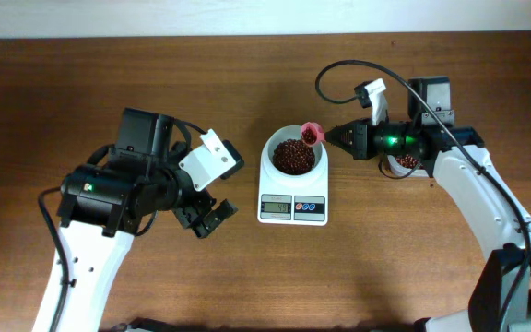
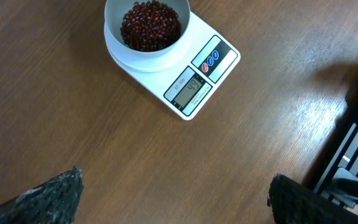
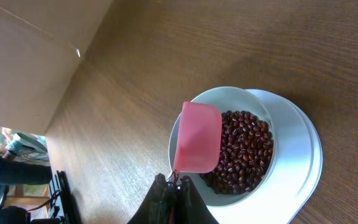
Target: Scoop and weigh 50g on scale
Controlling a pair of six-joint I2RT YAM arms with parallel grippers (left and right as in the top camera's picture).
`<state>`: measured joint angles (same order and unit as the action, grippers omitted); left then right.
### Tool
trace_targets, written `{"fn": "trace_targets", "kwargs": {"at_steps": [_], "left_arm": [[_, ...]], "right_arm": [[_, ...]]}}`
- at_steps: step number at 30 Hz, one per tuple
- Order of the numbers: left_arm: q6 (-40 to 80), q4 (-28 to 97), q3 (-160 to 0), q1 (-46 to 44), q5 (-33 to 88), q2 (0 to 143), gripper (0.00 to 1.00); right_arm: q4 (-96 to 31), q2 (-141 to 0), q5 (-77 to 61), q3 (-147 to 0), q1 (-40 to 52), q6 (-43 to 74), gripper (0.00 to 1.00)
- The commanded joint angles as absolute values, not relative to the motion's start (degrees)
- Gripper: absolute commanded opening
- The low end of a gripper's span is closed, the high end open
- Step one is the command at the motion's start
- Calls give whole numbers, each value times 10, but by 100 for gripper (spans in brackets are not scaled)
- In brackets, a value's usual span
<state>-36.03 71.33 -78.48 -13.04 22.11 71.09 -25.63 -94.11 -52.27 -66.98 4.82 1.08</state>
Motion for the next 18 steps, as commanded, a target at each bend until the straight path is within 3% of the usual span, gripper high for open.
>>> {"fn": "trace_targets", "kwargs": {"at_steps": [1,18], "left_arm": [[-369,713,-783,-127,227,709,99],[-369,713,-783,-127,227,709,99]], "right_arm": [[-255,-931,-521,-681,51,10,4],[-250,-931,-531,-681,52,24,4]]}}
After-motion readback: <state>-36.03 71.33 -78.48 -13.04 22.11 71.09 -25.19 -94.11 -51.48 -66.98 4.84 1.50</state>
